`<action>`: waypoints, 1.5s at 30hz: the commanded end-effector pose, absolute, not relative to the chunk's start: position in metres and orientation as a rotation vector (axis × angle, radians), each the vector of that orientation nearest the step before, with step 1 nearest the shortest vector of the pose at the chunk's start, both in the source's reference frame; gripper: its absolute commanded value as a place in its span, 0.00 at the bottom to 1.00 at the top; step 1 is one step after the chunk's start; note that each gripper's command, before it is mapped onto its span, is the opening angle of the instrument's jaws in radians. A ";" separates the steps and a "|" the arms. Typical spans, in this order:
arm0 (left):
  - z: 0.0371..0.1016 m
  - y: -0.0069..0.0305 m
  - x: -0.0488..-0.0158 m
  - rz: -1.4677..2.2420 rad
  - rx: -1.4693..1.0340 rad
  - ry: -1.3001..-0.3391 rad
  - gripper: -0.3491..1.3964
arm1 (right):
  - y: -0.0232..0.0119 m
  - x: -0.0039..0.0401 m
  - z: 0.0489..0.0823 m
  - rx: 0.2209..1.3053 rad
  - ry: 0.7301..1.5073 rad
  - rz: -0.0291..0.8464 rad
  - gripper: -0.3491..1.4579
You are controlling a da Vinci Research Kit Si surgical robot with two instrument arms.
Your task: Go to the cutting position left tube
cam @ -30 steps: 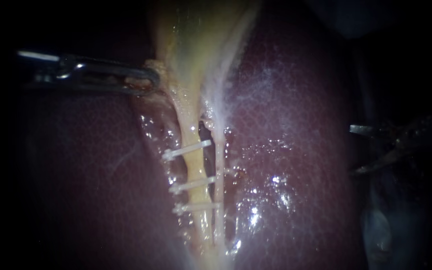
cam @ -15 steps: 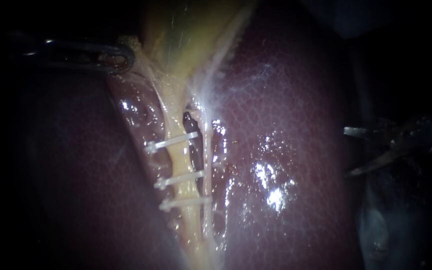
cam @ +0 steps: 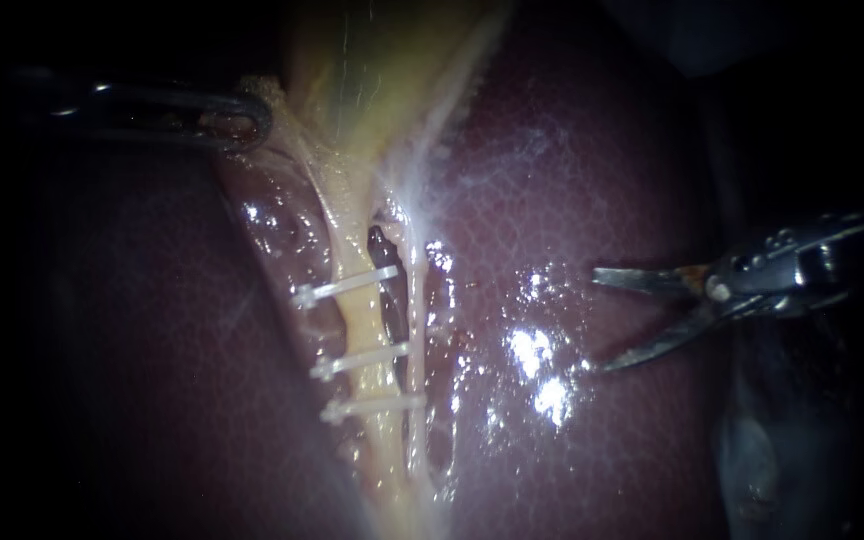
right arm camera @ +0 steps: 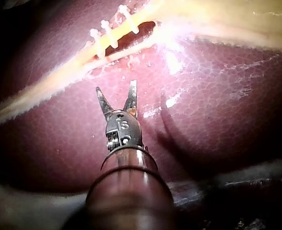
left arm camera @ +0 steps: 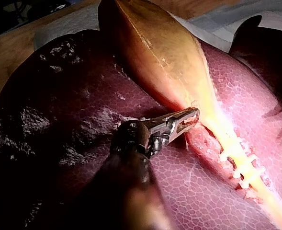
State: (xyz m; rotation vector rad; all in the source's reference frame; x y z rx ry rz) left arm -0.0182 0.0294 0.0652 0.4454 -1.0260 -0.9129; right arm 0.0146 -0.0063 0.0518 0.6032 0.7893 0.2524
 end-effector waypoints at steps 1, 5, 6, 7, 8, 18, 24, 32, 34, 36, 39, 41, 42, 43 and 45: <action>0.0652 0.0294 -0.0182 -0.913 0.445 -1.026 0.00 | -0.0063 0.0151 0.0519 0.619 0.803 0.263 0.98; 0.0652 0.0294 -0.0182 -0.913 0.444 -1.026 0.00 | -0.0062 0.0170 0.0520 0.689 0.873 0.307 0.98; 0.0651 0.0293 -0.0182 -0.914 0.444 -1.026 0.00 | -0.0062 0.0173 0.0520 0.705 0.880 0.316 0.98; 0.0651 0.0293 -0.0182 -0.914 0.444 -1.026 0.00 | -0.0062 0.0177 0.0521 0.721 0.887 0.324 0.98; 0.0651 0.0293 -0.0182 -0.914 0.444 -1.025 0.00 | -0.0062 0.0180 0.0521 0.741 0.889 0.336 0.98; 0.0650 0.0292 -0.0183 -0.916 0.441 -1.025 0.00 | -0.0071 0.0218 0.0543 0.913 0.920 0.395 0.97; 0.0649 0.0292 -0.0183 -0.916 0.441 -1.024 0.00 | -0.0082 0.0231 0.0574 0.977 0.919 0.414 0.97; 0.0649 0.0292 -0.0183 -0.916 0.441 -1.024 0.00 | -0.0089 0.0240 0.0615 1.068 0.917 0.436 0.97; 0.0649 0.0292 -0.0183 -0.916 0.440 -1.024 0.00 | -0.0088 0.0240 0.0626 1.077 0.912 0.443 0.97; 0.0649 0.0292 -0.0183 -0.916 0.440 -1.024 0.00 | -0.0088 0.0240 0.0635 1.090 0.910 0.448 0.97; 0.0649 0.0292 -0.0183 -0.916 0.440 -1.024 0.00 | -0.0087 0.0240 0.0648 1.096 0.904 0.459 0.97; 0.0649 0.0292 -0.0183 -0.916 0.440 -1.024 0.00 | -0.0087 0.0241 0.0655 1.101 0.901 0.467 0.97; 0.0649 0.0292 -0.0183 -0.916 0.440 -1.024 0.00 | -0.0087 0.0242 0.0657 1.102 0.899 0.471 0.97; 0.0649 0.0292 -0.0183 -0.916 0.440 -1.024 0.00 | -0.0087 0.0242 0.0659 1.105 0.896 0.473 0.97; 0.0649 0.0291 -0.0183 -0.916 0.440 -1.024 0.00 | -0.0086 0.0244 0.0664 1.118 0.897 0.471 0.97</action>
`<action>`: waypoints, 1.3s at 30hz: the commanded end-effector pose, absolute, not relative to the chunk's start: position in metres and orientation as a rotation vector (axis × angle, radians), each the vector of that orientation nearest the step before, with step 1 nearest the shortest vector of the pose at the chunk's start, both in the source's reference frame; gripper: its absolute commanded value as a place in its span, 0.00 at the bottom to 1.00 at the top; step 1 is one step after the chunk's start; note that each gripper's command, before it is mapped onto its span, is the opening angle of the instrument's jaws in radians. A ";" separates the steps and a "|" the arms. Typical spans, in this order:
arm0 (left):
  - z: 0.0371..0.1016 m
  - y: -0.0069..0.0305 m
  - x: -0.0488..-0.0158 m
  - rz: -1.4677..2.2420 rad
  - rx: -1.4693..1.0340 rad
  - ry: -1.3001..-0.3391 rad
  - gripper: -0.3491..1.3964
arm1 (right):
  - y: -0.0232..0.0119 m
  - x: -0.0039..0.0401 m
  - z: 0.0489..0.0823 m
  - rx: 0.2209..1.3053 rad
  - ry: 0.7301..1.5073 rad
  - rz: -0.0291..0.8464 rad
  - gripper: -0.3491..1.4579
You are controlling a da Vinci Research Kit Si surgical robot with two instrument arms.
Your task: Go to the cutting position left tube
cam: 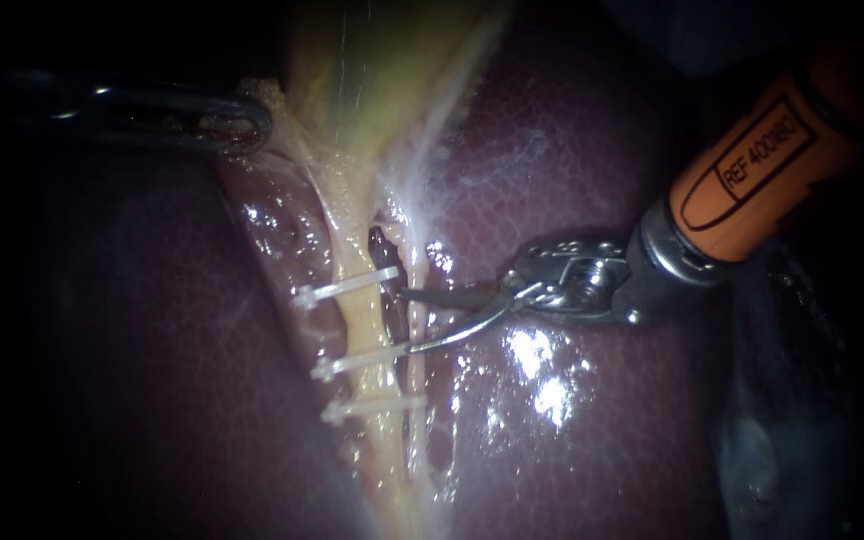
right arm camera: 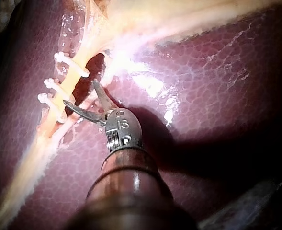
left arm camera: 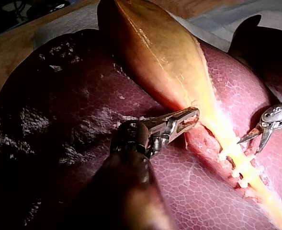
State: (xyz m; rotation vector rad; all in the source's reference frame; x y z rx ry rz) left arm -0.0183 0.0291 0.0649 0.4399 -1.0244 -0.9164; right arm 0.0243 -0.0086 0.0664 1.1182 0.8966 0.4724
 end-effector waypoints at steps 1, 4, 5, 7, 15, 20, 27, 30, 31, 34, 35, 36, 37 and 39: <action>0.0650 0.0291 -0.0183 -0.916 0.440 -1.024 0.00 | -0.0085 0.0245 0.0666 1.126 0.900 0.471 0.97; 0.0650 0.0291 -0.0183 -0.916 0.439 -1.024 0.00 | -0.0083 0.0251 0.0669 1.150 0.917 0.477 0.97; 0.0650 0.0291 -0.0183 -0.916 0.439 -1.024 0.00 | -0.0083 0.0253 0.0670 1.159 0.922 0.478 0.97; 0.0650 0.0291 -0.0183 -0.915 0.442 -1.025 0.00 | -0.0082 0.0259 0.0670 1.184 0.933 0.480 0.97; 0.0651 0.0290 -0.0184 -0.915 0.441 -1.025 0.00 | -0.0086 0.0278 0.0663 1.271 0.978 0.444 0.97; 0.0651 0.0290 -0.0184 -0.915 0.441 -1.025 0.00 | -0.0090 0.0292 0.0655 1.314 1.013 0.421 0.97; 0.0652 0.0290 -0.0185 -0.915 0.440 -1.025 0.00 | -0.0094 0.0316 0.0654 1.346 1.052 0.401 0.96; 0.0652 0.0290 -0.0185 -0.915 0.440 -1.025 0.00 | -0.0098 0.0324 0.0658 1.342 1.058 0.392 0.96; 0.0652 0.0290 -0.0185 -0.915 0.440 -1.025 0.00 | -0.0100 0.0327 0.0661 1.337 1.068 0.379 0.96; 0.0652 0.0290 -0.0185 -0.915 0.439 -1.025 0.00 | -0.0105 0.0334 0.0665 1.334 1.094 0.360 0.96; 0.0652 0.0290 -0.0185 -0.915 0.439 -1.025 0.00 | -0.0105 0.0336 0.0666 1.332 1.112 0.351 0.95; 0.0652 0.0290 -0.0185 -0.915 0.439 -1.025 0.00 | -0.0106 0.0339 0.0666 1.332 1.133 0.344 0.94; 0.0652 0.0290 -0.0185 -0.915 0.439 -1.025 0.00 | -0.0105 0.0342 0.0667 1.331 1.150 0.334 0.94; 0.0652 0.0290 -0.0185 -0.915 0.439 -1.025 0.00 | -0.0104 0.0347 0.0667 1.330 1.174 0.317 0.93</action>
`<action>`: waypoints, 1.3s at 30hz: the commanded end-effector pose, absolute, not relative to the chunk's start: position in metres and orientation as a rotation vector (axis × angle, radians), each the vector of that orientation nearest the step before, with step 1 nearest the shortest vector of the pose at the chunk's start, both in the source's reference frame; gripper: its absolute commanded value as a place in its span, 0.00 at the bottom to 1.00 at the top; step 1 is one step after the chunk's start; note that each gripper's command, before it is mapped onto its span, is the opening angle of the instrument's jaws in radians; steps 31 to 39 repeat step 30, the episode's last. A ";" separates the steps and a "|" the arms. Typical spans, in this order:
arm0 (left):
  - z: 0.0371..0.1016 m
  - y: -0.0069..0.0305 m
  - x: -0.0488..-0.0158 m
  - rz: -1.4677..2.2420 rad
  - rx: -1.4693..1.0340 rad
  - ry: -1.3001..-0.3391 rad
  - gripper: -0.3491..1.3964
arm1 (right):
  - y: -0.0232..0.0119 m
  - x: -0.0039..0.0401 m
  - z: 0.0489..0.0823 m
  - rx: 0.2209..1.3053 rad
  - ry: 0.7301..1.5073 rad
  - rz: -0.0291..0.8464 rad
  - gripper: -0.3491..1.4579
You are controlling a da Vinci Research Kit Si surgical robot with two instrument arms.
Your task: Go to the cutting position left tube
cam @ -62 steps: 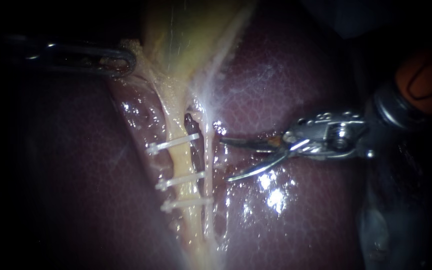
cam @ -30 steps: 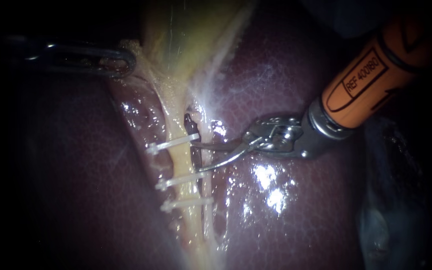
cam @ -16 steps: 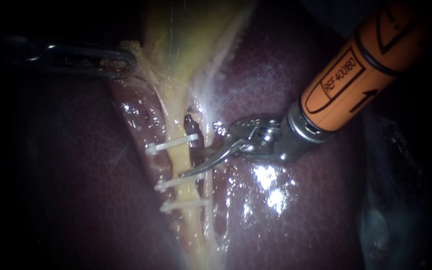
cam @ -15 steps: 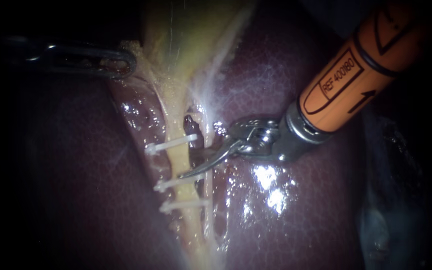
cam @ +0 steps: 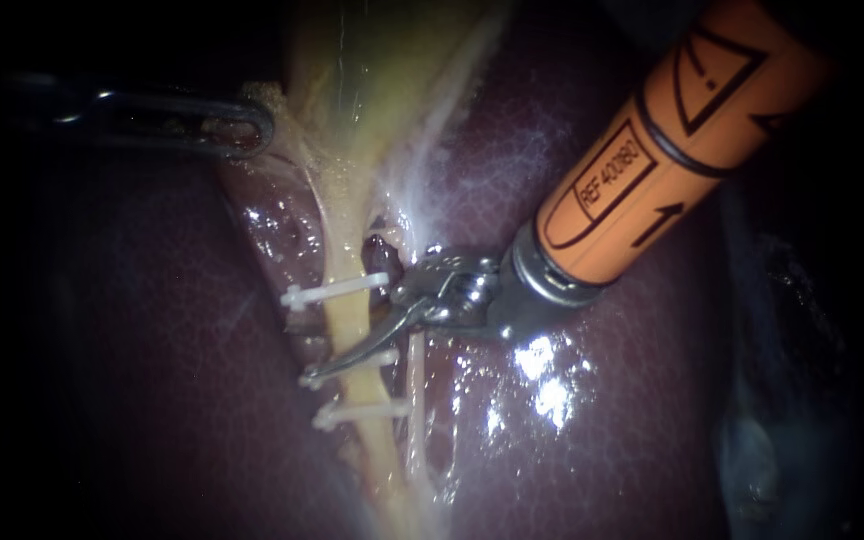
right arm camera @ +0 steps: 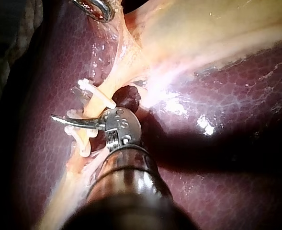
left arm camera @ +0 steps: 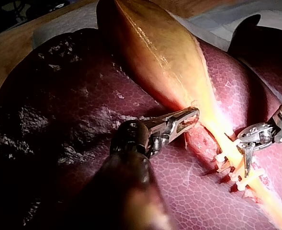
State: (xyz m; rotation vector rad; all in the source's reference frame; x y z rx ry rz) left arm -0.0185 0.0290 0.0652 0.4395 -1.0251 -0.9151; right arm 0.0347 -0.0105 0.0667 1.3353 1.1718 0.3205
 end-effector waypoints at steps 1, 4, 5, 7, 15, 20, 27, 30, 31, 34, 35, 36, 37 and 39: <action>0.0652 0.0290 -0.0185 -0.915 0.439 -1.025 0.00 | -0.0104 0.0350 0.0668 1.331 1.180 0.307 0.93; 0.0652 0.0290 -0.0185 -0.915 0.439 -1.025 0.00 | -0.0104 0.0355 0.0666 1.340 1.186 0.286 0.92; 0.0652 0.0290 -0.0185 -0.915 0.439 -1.025 0.00 | -0.0104 0.0356 0.0665 1.342 1.189 0.285 0.92; 0.0652 0.0290 -0.0185 -0.915 0.439 -1.025 0.00 | -0.0104 0.0358 0.0659 1.348 1.200 0.288 0.92; 0.0652 0.0290 -0.0185 -0.915 0.440 -1.025 0.00 | -0.0096 0.0359 0.0616 1.361 1.238 0.281 0.91; 0.0652 0.0290 -0.0185 -0.915 0.440 -1.025 0.00 | -0.0093 0.0359 0.0607 1.363 1.245 0.279 0.90; 0.0652 0.0290 -0.0185 -0.915 0.440 -1.025 0.00 | -0.0093 0.0358 0.0611 1.362 1.245 0.279 0.90; 0.0652 0.0290 -0.0185 -0.915 0.440 -1.025 0.00 | -0.0094 0.0357 0.0613 1.355 1.246 0.286 0.90; 0.0652 0.0290 -0.0185 -0.915 0.440 -1.025 0.00 | -0.0094 0.0357 0.0613 1.355 1.246 0.286 0.90; 0.0652 0.0290 -0.0185 -0.915 0.440 -1.025 0.00 | -0.0094 0.0357 0.0613 1.355 1.246 0.286 0.90; 0.0652 0.0290 -0.0185 -0.915 0.440 -1.025 0.00 | -0.0094 0.0357 0.0613 1.355 1.246 0.286 0.90; 0.0652 0.0290 -0.0185 -0.915 0.440 -1.025 0.00 | -0.0094 0.0357 0.0613 1.355 1.246 0.286 0.90; 0.0652 0.0290 -0.0185 -0.915 0.440 -1.025 0.00 | -0.0094 0.0357 0.0613 1.355 1.246 0.286 0.90; 0.0652 0.0290 -0.0185 -0.915 0.440 -1.025 0.00 | -0.0094 0.0357 0.0613 1.355 1.246 0.286 0.90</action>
